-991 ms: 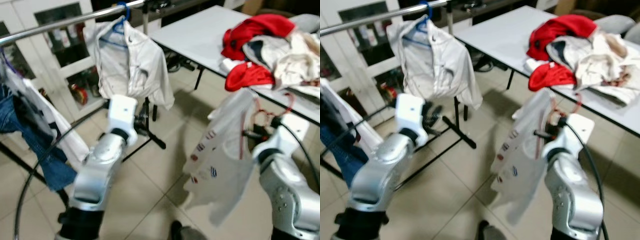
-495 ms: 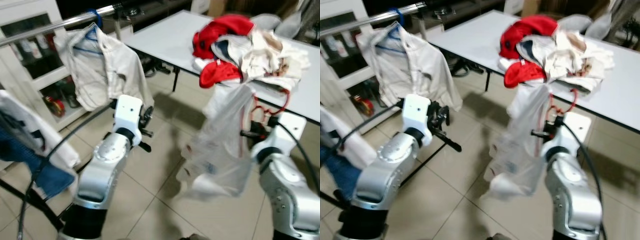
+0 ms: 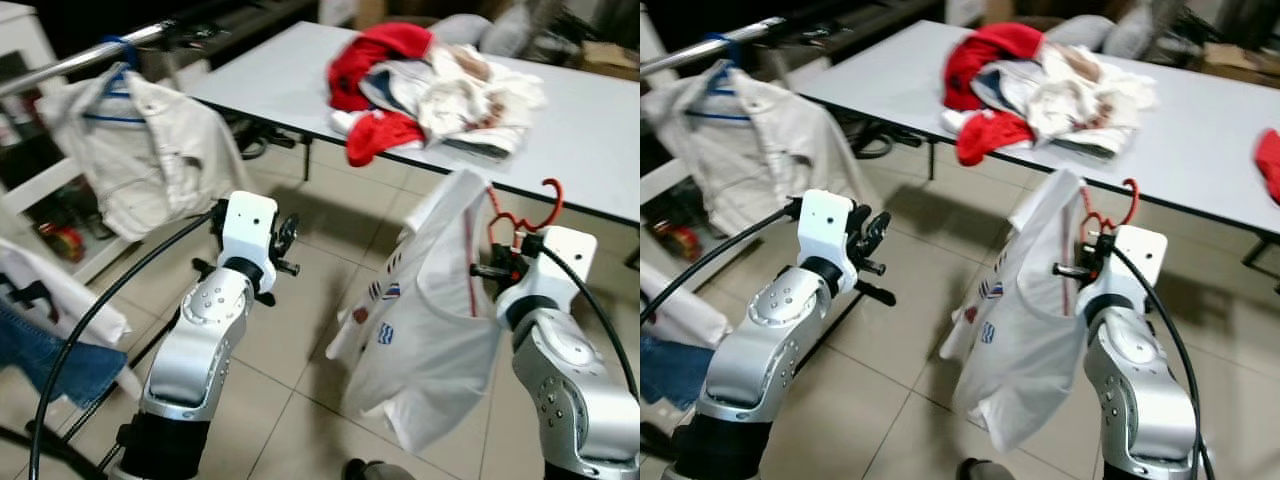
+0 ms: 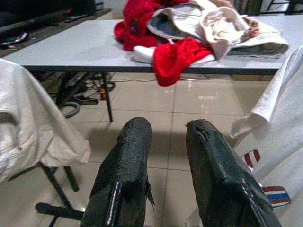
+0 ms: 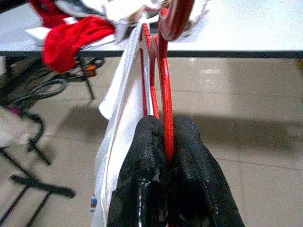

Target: Hang hanger

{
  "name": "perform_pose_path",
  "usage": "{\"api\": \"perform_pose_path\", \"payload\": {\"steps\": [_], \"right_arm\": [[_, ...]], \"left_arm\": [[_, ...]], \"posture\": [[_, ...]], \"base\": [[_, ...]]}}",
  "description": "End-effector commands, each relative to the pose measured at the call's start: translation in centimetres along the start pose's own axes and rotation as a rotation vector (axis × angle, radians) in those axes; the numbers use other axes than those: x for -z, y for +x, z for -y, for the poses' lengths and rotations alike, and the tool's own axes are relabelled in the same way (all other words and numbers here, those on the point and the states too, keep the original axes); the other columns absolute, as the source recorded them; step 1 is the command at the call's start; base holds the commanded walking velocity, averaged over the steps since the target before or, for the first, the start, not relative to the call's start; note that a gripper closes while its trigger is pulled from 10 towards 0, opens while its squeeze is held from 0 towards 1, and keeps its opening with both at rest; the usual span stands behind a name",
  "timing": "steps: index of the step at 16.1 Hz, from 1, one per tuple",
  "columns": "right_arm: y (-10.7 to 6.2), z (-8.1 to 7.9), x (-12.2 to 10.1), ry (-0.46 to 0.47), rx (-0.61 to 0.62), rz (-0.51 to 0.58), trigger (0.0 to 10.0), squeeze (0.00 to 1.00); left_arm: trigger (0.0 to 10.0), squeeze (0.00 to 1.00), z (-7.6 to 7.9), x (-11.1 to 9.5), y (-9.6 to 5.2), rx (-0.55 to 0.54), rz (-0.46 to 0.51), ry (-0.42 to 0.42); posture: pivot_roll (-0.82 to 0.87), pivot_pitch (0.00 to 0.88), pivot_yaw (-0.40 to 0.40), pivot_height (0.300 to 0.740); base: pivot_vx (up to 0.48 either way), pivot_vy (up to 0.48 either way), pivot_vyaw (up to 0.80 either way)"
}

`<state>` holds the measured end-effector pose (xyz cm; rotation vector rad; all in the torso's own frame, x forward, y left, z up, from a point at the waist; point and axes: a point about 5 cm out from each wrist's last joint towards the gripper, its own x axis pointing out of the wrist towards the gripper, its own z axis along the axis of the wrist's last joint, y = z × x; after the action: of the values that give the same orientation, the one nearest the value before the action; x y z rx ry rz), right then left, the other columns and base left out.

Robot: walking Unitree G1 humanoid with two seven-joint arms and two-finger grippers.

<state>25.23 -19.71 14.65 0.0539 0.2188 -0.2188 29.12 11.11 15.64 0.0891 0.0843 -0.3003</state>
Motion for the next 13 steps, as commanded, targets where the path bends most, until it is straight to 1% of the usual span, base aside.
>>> {"api": "perform_pose_path", "payload": {"steps": [1, 2, 3, 5, 8, 9, 11, 13], "right_arm": [[-0.1, 0.3, -0.6, -0.016, -0.004, 0.052, 10.0, 0.00], [-0.2, 0.1, -0.6, 0.027, -0.043, 0.052, 10.0, 0.00], [-0.3, -0.1, -0.7, 0.030, -0.078, 0.058, 10.0, 0.00], [-0.3, -0.3, -0.4, -0.004, -0.089, 0.037, 10.0, 0.00], [-0.2, -0.5, 0.3, -0.067, -0.093, 0.000, 10.0, 0.00], [0.0, 0.1, 1.3, -0.098, -0.059, -0.055, 10.0, 0.00], [0.1, 0.3, 1.6, -0.105, -0.055, -0.066, 10.0, 0.00], [0.4, 0.5, 1.9, -0.108, -0.052, -0.079, 10.0, 0.00]], "left_arm": [[10.0, 0.00, -0.2, 0.0, -0.2, -0.005, 0.000, 0.007], [10.0, 0.00, -0.2, 0.0, -0.2, -0.006, 0.000, 0.006], [10.0, 0.00, -0.1, 0.1, -0.2, -0.008, 0.000, 0.006], [10.0, 0.00, -0.2, 0.3, -0.3, -0.018, -0.003, -0.002], [10.0, 0.00, -0.7, 0.7, -0.6, -0.049, -0.007, -0.020], [10.0, 0.00, -1.5, 1.1, -0.9, -0.077, -0.020, 0.014], [10.0, 0.00, -1.8, 1.2, -1.0, -0.089, -0.020, 0.037], [10.0, 0.00, -2.4, 0.9, -1.1, -0.102, -0.013, 0.040]], "posture": [[0.05, 0.000, -0.004, 0.740], [0.05, 0.000, -0.006, 0.740], [0.05, 0.000, -0.010, 0.740], [0.05, 0.000, -0.027, 0.740], [0.05, 0.000, -0.037, 0.740], [0.06, 0.000, -0.051, 0.740], [0.06, 0.000, -0.066, 0.740], [0.07, 0.000, -0.079, 0.740]], "base": [[0.000, 0.000, -0.71], [0.000, 0.000, -0.73], [0.000, 0.000, -0.78], [0.000, 0.000, -0.80], [0.000, 0.000, -0.80], [0.000, 0.000, -0.80], [0.000, 0.000, -0.79], [0.000, 0.000, -0.78]]}}
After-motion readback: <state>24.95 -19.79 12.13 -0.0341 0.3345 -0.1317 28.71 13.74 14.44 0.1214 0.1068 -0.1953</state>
